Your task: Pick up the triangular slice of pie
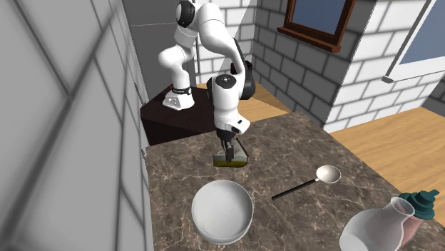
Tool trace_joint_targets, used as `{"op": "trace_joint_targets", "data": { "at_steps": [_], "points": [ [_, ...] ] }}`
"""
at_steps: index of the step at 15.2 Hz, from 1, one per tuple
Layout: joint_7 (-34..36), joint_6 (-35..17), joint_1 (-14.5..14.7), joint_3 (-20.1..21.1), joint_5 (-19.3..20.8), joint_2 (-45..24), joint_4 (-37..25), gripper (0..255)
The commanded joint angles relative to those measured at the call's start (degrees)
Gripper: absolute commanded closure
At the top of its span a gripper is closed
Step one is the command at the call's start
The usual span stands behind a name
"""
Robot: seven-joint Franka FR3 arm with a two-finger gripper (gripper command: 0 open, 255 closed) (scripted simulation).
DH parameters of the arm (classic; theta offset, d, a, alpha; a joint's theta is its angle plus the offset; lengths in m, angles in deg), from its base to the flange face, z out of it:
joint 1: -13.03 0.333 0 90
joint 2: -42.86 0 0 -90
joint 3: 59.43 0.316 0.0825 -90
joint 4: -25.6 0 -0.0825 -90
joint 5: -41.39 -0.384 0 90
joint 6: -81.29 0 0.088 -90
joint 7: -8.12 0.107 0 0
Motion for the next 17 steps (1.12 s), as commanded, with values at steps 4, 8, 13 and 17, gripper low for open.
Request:
{"op": "trace_joint_targets", "data": {
  "at_steps": [4, 8, 13, 17],
  "points": [
    [-0.4, -0.7, -0.3, 0.4, -0.5, -0.7, 0.0, 255],
    [-0.3, -0.6, -0.3, 0.3, -0.5, -0.7, 0.0, 255],
    [-0.1, -0.1, -0.1, 0.1, -0.2, -0.2, -0.1, 255],
    [0.7, 1.9, 0.5, -0.9, 1.2, 1.6, -0.5, 255]
  ]
}}
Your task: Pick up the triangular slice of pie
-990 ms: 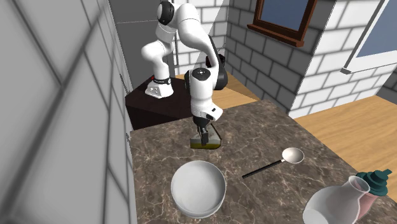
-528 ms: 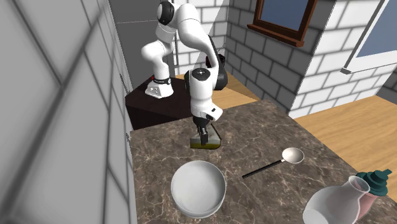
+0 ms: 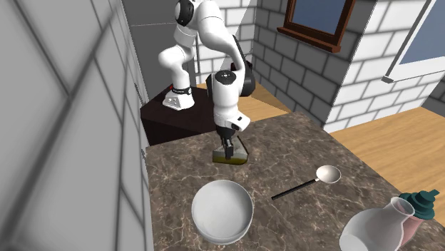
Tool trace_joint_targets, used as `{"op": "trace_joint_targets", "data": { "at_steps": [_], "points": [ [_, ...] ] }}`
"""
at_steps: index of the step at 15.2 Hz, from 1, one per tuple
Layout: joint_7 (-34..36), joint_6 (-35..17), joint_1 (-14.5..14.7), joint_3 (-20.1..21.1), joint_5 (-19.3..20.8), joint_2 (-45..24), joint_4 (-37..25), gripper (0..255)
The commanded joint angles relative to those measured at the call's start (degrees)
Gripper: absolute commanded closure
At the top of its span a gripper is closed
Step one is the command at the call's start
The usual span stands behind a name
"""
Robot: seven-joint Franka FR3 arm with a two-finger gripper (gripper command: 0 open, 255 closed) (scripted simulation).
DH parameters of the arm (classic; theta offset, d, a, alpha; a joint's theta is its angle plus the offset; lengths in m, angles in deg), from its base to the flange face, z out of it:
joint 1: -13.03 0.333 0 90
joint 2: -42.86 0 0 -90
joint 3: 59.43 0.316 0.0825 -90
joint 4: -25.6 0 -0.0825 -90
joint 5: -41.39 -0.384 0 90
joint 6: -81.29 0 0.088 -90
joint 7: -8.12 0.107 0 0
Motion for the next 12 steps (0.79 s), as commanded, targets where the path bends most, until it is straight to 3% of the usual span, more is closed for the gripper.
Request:
{"op": "trace_joint_targets", "data": {
  "at_steps": [1, 12],
  "points": [
    [0.4, 1.0, 0.3, -0.4, 0.6, 0.9, -0.3, 255],
    [2.2, 6.1, 1.6, -2.3, 3.5, 4.6, -2.2, 255]
  ]
}}
